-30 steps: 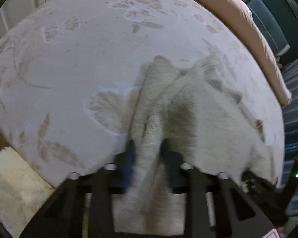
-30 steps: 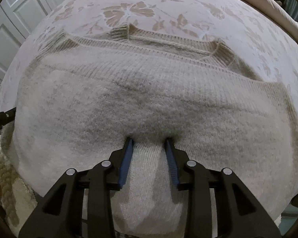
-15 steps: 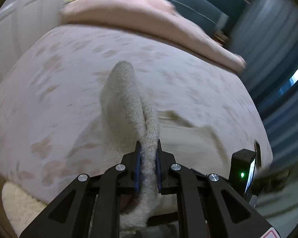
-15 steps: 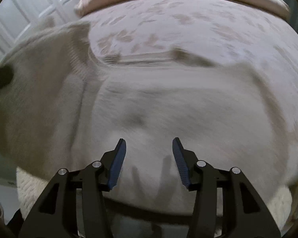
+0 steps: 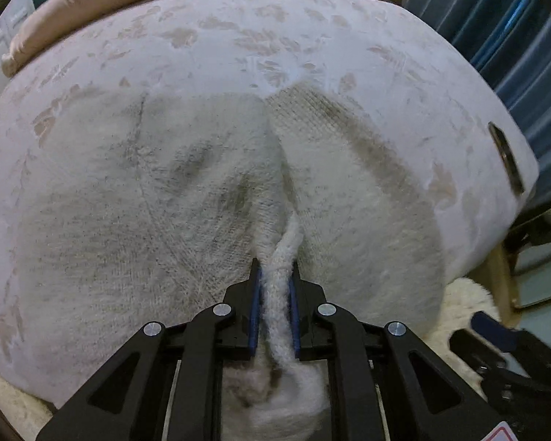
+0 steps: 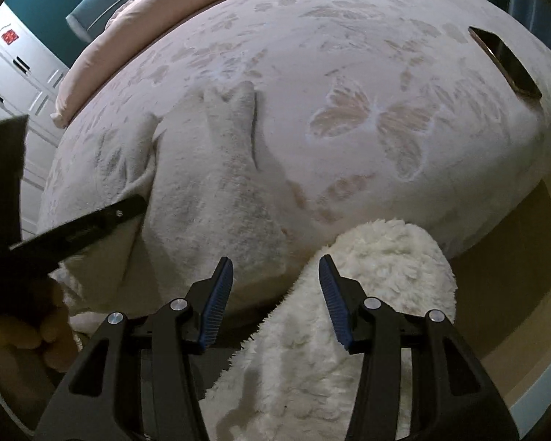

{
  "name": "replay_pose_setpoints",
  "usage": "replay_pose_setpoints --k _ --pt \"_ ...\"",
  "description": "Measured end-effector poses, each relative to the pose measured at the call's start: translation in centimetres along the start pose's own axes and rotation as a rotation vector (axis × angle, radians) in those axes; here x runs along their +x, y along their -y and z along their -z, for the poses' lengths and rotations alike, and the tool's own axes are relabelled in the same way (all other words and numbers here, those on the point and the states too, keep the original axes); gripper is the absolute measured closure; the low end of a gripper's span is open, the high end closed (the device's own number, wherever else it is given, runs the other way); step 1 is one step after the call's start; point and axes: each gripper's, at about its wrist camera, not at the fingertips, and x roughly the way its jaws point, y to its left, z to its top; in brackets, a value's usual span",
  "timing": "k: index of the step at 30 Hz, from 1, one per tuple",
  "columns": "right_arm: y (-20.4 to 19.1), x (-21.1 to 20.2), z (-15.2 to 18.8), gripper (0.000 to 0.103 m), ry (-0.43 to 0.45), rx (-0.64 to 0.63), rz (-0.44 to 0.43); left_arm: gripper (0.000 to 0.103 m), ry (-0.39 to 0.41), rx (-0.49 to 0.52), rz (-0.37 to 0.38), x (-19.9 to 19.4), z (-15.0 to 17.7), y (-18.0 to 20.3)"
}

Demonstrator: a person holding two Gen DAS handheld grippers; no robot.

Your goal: Fold small clothes

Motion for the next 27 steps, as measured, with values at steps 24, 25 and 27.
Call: replay_pose_setpoints --k 24,25,27 --pt "-17.6 8.4 -3.5 0.081 -0.234 -0.158 -0.292 0.037 0.039 -0.416 -0.071 -9.2 11.0 -16.2" --pt "-18.3 7.3 -3.9 0.083 -0.198 -0.186 -0.311 0.037 0.053 -0.417 -0.074 -9.5 10.8 -16.3" --pt "-19.5 3.4 -5.4 0.084 -0.093 -0.23 -0.413 0.037 0.093 -0.41 -0.073 -10.5 10.3 -16.4"
